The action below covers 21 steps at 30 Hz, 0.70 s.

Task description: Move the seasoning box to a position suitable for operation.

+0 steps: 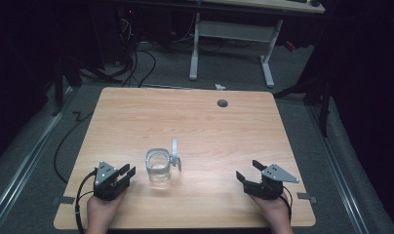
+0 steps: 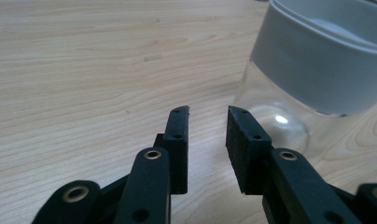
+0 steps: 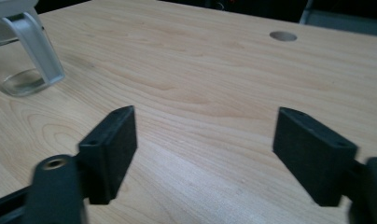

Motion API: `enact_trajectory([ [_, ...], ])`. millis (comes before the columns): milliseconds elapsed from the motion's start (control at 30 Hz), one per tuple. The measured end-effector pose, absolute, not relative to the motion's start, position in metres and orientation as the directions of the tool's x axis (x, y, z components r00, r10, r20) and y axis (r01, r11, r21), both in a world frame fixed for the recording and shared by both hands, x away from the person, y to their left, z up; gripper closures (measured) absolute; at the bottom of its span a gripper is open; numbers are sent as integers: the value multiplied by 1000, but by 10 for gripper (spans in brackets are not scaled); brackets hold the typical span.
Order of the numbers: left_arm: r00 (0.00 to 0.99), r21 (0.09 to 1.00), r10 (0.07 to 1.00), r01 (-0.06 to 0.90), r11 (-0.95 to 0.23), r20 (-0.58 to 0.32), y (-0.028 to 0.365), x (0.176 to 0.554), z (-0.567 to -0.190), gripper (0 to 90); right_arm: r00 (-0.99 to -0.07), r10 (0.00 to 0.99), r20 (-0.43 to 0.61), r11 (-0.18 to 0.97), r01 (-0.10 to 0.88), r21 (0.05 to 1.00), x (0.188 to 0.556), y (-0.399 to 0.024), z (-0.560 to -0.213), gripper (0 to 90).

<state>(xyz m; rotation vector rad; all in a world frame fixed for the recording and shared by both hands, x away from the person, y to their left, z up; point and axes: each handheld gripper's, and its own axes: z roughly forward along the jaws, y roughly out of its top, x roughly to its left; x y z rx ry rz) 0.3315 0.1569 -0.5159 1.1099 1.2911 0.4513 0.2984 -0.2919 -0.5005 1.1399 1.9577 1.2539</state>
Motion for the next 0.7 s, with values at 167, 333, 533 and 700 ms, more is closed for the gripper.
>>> enact_trajectory([
  [167, 274, 846, 810, 304, 439, -518, 156, 331, -519, 663, -458, 888, 31, 183, 415, 891, 300, -291, -504, 327],
  [333, 321, 877, 825, 294, 379, -465, 147, 327, -521, 646, -459, 887, 44, 169, 411, 896, 301, -287, -514, 376],
  [533, 333, 864, 807, 316, 391, -487, 143, 331, -523, 681, -464, 886, 4, 202, 393, 897, 299, -276, -521, 436],
  [700, 327, 844, 791, 345, 410, -517, 144, 332, -525, 760, -454, 891, 7, 183, 373, 909, 296, -277, -518, 510],
])
